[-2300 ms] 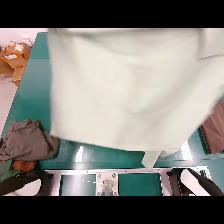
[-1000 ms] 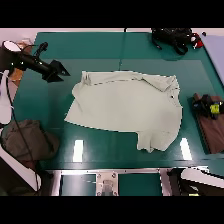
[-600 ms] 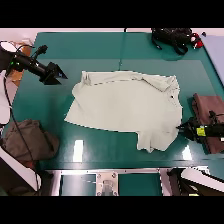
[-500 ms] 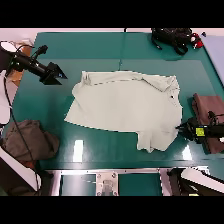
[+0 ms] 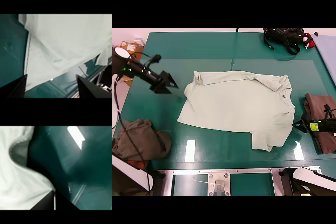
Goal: Fold the shirts.
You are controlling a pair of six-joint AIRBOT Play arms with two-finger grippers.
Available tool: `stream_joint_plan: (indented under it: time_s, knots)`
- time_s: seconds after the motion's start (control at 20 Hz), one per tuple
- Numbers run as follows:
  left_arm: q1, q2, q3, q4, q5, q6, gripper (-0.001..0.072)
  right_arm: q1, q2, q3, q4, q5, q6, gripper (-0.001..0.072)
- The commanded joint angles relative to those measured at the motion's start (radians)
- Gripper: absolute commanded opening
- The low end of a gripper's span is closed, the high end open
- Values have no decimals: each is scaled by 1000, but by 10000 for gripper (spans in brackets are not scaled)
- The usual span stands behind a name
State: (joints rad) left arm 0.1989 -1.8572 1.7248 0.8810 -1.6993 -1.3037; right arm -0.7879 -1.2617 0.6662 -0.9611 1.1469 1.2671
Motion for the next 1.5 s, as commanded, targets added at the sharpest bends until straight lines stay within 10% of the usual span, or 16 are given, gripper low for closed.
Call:
stream_joint_plan:
  time_s: [0.0,0.55,0.8,1.45]
  knots:
    - [0,69,-219,39,77,30,697,-5,0,21,10,-29,-4,16]
    - [-11,88,-682,-203,288,211,671,-5,0,13,36,-29,-11,16]
    - [-11,88,-695,-212,194,270,26,-5,0,12,38,-27,-11,16]
    - [-11,705,-163,-216,259,122,25,-19,347,560,668,102,-97,16]
